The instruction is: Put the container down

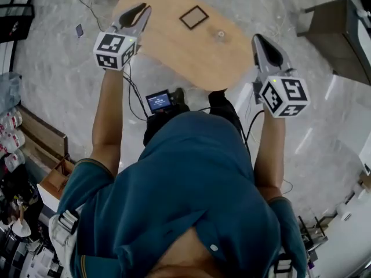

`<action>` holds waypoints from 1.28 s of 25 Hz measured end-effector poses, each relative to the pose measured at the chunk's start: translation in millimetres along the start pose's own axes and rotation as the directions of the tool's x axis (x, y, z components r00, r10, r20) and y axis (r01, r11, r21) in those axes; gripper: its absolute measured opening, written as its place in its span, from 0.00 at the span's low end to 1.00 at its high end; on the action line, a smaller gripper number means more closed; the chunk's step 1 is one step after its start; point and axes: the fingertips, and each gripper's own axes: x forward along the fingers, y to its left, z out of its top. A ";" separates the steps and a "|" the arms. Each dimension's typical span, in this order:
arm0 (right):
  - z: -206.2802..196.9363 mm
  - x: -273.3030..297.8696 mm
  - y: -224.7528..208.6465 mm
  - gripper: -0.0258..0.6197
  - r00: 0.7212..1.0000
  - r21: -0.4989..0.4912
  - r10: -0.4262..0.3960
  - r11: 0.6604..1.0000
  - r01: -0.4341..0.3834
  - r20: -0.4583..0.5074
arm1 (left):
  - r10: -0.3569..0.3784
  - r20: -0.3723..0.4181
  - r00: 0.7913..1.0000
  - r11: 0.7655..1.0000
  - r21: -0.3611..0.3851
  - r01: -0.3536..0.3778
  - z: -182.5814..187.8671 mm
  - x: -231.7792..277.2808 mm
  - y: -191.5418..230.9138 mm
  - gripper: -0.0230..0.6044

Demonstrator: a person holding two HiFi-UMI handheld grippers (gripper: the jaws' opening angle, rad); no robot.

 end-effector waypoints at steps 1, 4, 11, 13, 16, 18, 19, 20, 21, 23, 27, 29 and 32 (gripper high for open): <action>7.3 -5.3 4.6 0.06 1.000 -0.007 -0.002 1.000 0.002 0.014 | 0.001 0.015 1.000 1.000 -0.008 -0.001 10.8 -12.8 0.1 0.11; 29.3 -15.3 23.0 0.06 0.998 -0.030 -0.001 1.000 0.002 0.059 | -0.007 0.063 0.998 1.000 -0.010 0.008 41.9 -49.1 1.0 0.11; 68.2 -25.6 65.2 0.06 0.989 -0.042 0.016 0.999 -0.010 0.150 | -0.066 0.157 0.985 0.997 0.052 0.058 99.7 -114.9 -5.3 0.11; 79.7 -27.9 74.8 0.06 0.983 -0.046 0.018 0.999 -0.010 0.184 | -0.087 0.186 0.979 0.995 0.074 0.074 111.6 -126.3 -8.4 0.11; 95.1 -35.7 86.7 0.05 0.973 -0.044 0.023 0.999 -0.013 0.228 | -0.124 0.210 0.970 0.989 0.109 0.103 124.4 -140.8 -19.3 0.11; 105.6 -41.0 95.2 0.05 0.968 -0.039 0.026 0.999 -0.016 0.250 | -0.151 0.214 0.965 0.984 0.129 0.125 129.5 -151.1 -26.6 0.11; 109.7 -43.0 99.5 0.05 0.966 -0.039 0.028 0.999 -0.018 0.256 | -0.162 0.214 0.963 0.982 0.134 0.135 131.1 -156.3 -30.0 0.11; 112.6 -44.1 103.9 0.05 0.966 -0.042 0.031 0.999 -0.021 0.258 | -0.173 0.214 0.961 0.980 0.137 0.146 131.6 -160.8 -32.8 0.11; 113.6 -44.0 108.8 0.05 0.966 -0.053 0.037 0.998 -0.024 0.254 | -0.185 0.215 0.959 0.978 0.140 0.157 131.0 -164.0 -34.6 0.11; 111.4 -41.7 119.5 0.05 0.971 -0.089 0.052 0.995 -0.032 0.232 | -0.206 0.217 0.954 0.973 0.147 0.177 127.4 -167.1 -35.7 0.11; 109.4 -38.0 126.9 0.05 0.973 -0.081 0.065 0.996 -0.048 0.221 | -0.209 0.215 0.954 0.974 0.134 0.183 120.2 -166.2 -31.9 0.11; 107.8 -37.1 125.4 0.05 0.975 -0.076 0.057 0.996 -0.042 0.215 | -0.211 0.216 0.953 0.974 0.132 0.186 119.3 -164.8 -31.1 0.11; 105.2 -37.4 124.9 0.05 0.978 -0.081 0.053 0.996 -0.038 0.204 | -0.217 0.215 0.952 0.972 0.140 0.190 116.4 -166.4 -32.5 0.11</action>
